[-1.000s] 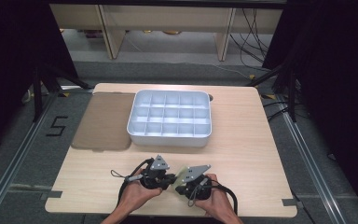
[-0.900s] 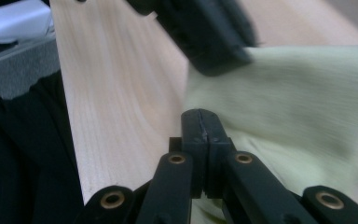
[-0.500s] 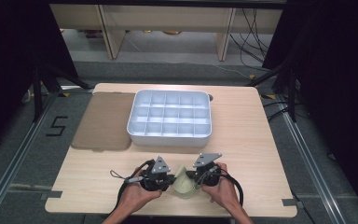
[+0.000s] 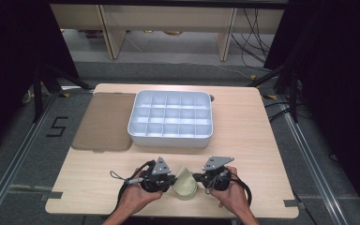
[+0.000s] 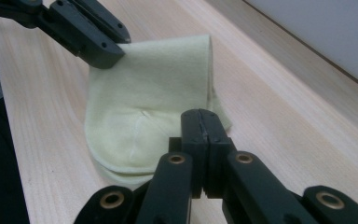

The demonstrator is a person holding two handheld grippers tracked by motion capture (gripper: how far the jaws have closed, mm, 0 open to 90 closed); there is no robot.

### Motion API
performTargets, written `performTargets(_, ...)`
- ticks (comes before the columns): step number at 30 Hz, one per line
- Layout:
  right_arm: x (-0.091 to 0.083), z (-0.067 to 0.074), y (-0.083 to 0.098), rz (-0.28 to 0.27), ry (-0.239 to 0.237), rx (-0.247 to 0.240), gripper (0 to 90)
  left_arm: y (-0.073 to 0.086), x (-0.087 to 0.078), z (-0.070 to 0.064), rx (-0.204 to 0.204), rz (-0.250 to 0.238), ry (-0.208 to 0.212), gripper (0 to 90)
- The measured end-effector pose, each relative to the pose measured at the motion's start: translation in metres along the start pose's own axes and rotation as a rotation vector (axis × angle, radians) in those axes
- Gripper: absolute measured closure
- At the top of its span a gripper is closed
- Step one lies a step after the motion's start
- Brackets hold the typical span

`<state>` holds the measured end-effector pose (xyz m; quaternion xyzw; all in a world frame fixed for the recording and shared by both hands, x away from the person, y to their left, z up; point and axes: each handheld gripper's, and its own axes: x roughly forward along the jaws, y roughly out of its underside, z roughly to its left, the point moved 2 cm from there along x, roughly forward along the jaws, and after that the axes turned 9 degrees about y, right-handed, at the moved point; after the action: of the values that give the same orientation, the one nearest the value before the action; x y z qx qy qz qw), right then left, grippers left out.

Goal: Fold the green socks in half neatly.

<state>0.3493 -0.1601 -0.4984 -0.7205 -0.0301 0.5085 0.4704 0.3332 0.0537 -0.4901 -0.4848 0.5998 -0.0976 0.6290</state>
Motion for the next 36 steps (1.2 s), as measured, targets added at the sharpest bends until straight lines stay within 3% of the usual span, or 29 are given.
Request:
performTargets(6, -0.001, -0.004, 0.001, -0.005, 0.004, 0.015, 90.0, -0.001, 0.0, -0.001, 0.021, 0.004, -0.012, 83.7)
performTargets(11, 0.001, 0.001, 0.002, -0.008, -0.021, 0.019, 90.0, -0.001, 0.0, -0.004, 0.016, -0.003, -0.013, 83.6)
performTargets(13, 0.003, 0.004, 0.002, 0.022, -0.035, 0.02, 90.0, -0.002, -0.001, -0.004, 0.044, 0.012, -0.023, 83.7)
performTargets(14, 0.006, 0.005, 0.003, 0.018, -0.04, 0.011, 90.0, -0.002, 0.0, -0.005, 0.03, 0.001, -0.019, 83.7)
performTargets(17, 0.011, 0.008, 0.005, 0.052, -0.046, -0.008, 90.0, -0.003, -0.001, -0.008, 0.052, 0.008, -0.028, 83.7)
performTargets(23, 0.013, 0.006, 0.006, 0.058, -0.049, -0.016, 90.0, -0.005, 0.001, -0.02, 0.065, -0.008, 0.011, 83.7)
performTargets(27, 0.013, 0.005, 0.007, 0.07, -0.041, 0.015, 90.0, -0.006, 0.005, -0.028, 0.073, -0.011, 0.035, 83.7)
performTargets(28, 0.015, 0.005, 0.007, 0.049, -0.037, 0.02, 90.0, -0.006, 0.005, -0.028, 0.09, -0.003, 0.041, 83.7)
performTargets(29, 0.013, 0.004, 0.007, 0.076, -0.048, 0.02, 90.0, -0.005, 0.006, -0.03, 0.087, 0.002, 0.048, 83.7)
performTargets(30, 0.014, 0.003, 0.007, 0.071, -0.042, 0.013, 90.0, -0.005, 0.007, -0.03, 0.096, 0.0, 0.047, 83.7)
performTargets(31, 0.014, 0.003, 0.007, 0.074, -0.043, 0.016, 90.0, -0.005, 0.008, -0.031, 0.078, 0.003, 0.048, 83.7)
performTargets(32, 0.016, 0.003, 0.007, 0.051, -0.04, 0.024, 90.0, -0.005, 0.009, -0.031, 0.1, 0.005, 0.051, 83.7)
performTargets(33, 0.014, 0.002, 0.007, 0.073, -0.051, 0.027, 90.0, -0.005, 0.01, -0.033, 0.076, -0.001, 0.056, 83.7)
performTargets(36, 0.014, 0.001, 0.007, 0.066, -0.049, 0.026, 90.0, -0.005, 0.013, -0.035, 0.099, 0.015, 0.059, 83.7)
